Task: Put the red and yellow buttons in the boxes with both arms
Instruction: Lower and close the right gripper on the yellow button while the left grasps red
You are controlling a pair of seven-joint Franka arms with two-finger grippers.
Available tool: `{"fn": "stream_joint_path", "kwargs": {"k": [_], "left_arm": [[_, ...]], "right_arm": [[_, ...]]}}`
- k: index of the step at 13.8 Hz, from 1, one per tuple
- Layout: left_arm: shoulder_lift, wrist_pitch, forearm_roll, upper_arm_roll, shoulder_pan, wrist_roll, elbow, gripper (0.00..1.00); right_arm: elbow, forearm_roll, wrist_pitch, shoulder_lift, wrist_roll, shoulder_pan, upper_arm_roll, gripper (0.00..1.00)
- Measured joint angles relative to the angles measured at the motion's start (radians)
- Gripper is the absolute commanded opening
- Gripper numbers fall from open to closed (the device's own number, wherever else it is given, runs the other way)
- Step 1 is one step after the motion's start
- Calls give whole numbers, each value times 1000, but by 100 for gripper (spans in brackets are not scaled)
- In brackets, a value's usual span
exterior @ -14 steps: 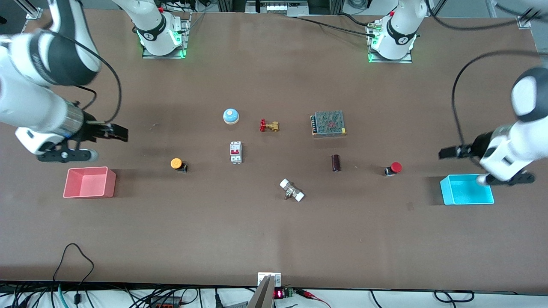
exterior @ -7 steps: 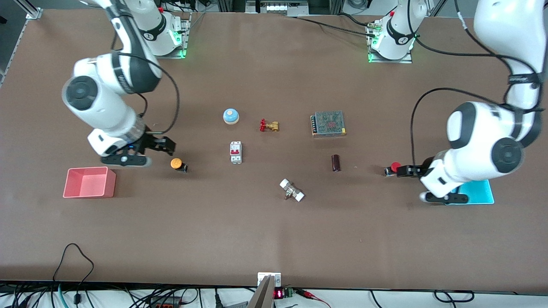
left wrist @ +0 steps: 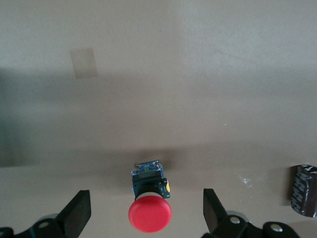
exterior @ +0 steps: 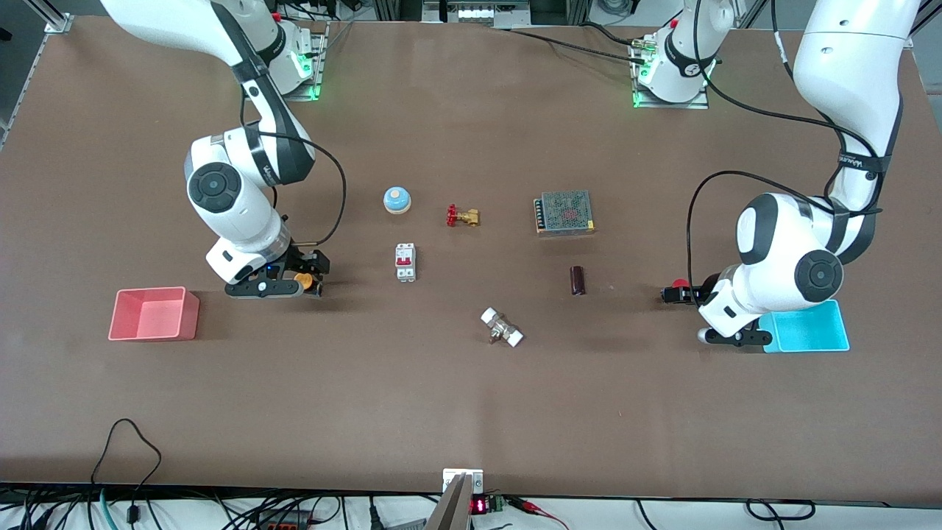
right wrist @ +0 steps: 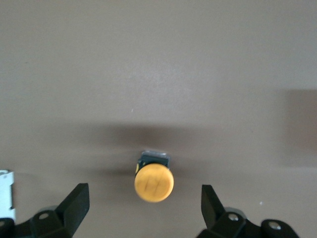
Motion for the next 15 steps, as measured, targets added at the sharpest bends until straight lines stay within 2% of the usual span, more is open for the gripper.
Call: {"fn": "stream_joint_path", "kwargs": {"k": [5,8,9,13,15], "left_arm": [[2,0,0,0,-2,-65,-41,100],[2,0,0,0,-5,-74,-56,100],[2,0,0,0,-5,-75,-62,97],[3,11,0,0,-6,-75,-66,44],[3,12,0,-1,-6,-75,-66,30]], "right_arm": [[9,-6,23,22,-13,-24,-7,100],[10,27,5,37,-27,-38,-8,100],[12,32,5,46,-29,-37,-8,100],[27,34,4,83,-30,-33,-4,100],[32,34,4,91,-31,-33,-4,100]]}}
